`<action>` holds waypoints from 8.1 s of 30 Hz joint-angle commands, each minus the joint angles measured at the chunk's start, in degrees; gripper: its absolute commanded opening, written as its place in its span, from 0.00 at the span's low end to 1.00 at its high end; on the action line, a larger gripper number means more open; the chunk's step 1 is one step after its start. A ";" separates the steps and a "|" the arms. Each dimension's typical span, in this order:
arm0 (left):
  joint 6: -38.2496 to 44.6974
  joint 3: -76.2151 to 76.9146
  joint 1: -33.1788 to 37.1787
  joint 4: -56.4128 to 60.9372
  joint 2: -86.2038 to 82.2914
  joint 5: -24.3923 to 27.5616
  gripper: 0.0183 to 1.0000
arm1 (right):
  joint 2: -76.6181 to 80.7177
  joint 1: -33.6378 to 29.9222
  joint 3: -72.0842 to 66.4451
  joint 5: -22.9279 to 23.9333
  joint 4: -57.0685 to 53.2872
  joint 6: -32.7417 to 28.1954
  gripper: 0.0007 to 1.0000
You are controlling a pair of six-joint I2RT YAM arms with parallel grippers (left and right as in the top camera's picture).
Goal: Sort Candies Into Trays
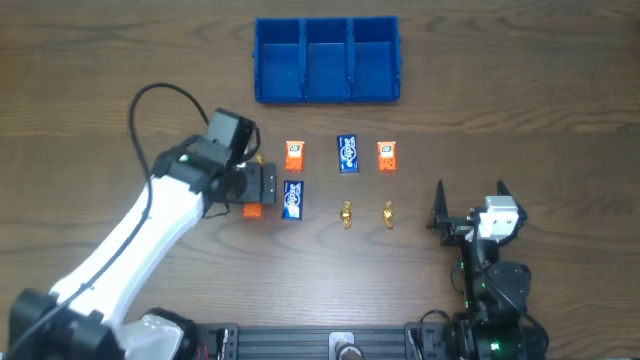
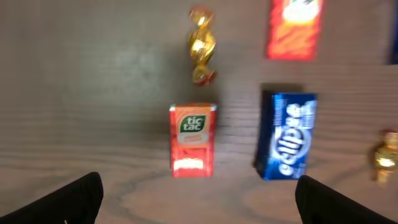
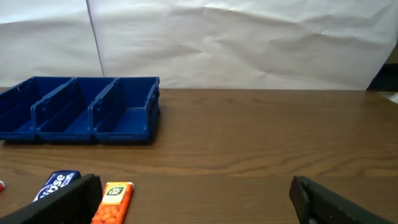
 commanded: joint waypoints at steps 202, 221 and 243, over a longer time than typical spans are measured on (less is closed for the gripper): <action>9.77 12.22 10.12 24.00 -25.18 -10.51 0.95 | -0.31 0.37 -0.13 -0.11 -0.22 -0.83 1.00; 11.85 -56.02 19.69 43.50 -82.44 -4.94 1.00 | -0.31 0.37 -0.13 -0.11 -0.22 -0.85 1.00; 11.85 -56.00 19.69 38.84 -82.23 -4.92 1.00 | -0.22 0.37 -0.11 -0.72 1.38 5.51 1.00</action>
